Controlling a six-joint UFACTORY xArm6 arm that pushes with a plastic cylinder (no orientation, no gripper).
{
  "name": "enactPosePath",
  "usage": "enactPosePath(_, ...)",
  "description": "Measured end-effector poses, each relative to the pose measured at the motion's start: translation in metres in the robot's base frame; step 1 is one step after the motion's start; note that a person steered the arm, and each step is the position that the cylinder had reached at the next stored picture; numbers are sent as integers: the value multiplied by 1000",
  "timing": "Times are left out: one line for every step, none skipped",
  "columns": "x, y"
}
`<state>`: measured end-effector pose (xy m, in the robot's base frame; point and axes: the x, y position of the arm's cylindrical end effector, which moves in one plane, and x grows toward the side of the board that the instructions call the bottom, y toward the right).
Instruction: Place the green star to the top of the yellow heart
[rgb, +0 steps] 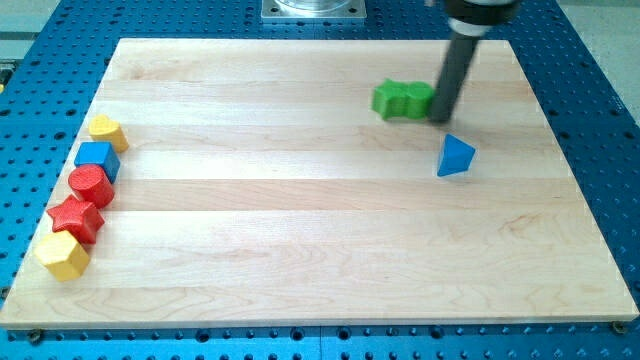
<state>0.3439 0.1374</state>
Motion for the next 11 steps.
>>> enactPosePath(-29,-84)
enactPosePath(-47,-179)
enactPosePath(-62,-257)
enactPosePath(-98,-235)
enactPosePath(-38,-324)
enactPosePath(-22,-340)
enactPosePath(-15,-346)
enactPosePath(-8,-356)
enactPosePath(25,-290)
enactPosePath(29,-122)
enactPosePath(-8,-15)
